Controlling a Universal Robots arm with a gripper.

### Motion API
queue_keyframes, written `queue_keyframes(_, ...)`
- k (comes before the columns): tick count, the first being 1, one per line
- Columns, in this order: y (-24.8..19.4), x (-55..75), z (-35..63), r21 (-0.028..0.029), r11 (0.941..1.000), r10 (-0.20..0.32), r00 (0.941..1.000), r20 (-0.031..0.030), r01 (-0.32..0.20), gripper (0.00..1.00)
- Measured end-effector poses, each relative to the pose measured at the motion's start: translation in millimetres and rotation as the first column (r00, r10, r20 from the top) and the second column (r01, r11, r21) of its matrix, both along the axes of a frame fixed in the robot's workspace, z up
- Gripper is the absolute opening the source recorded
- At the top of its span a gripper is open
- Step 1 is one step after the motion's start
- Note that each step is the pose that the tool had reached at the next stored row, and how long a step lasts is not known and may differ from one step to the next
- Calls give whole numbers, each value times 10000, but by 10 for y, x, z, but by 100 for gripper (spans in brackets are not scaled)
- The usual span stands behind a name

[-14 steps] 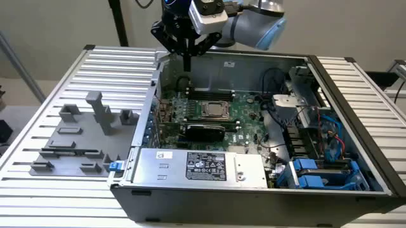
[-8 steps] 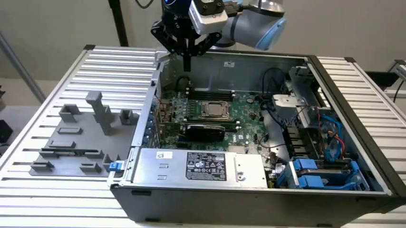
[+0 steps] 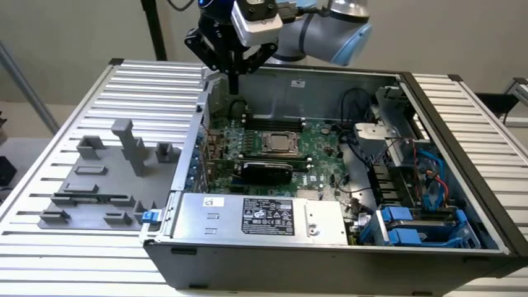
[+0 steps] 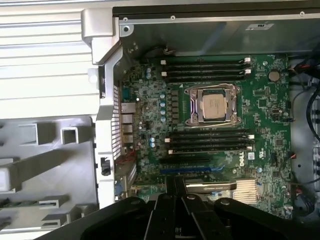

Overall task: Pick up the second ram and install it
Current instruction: 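Reach for the second ram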

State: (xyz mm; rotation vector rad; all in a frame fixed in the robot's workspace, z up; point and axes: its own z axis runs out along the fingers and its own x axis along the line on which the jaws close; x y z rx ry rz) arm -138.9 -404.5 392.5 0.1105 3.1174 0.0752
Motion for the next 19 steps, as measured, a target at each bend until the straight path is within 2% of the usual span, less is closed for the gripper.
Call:
queue_keyframes(7, -119, -314, 0, -7, 10000, 0, 10000, 10, 0, 11)
queue_keyframes(16, -224, -724, 0, -77, 10000, 0, 10000, 34, 0, 11)
queue_keyframes(19, -250, -860, 1, -123, 9999, 1, 10000, 35, -1, 11)
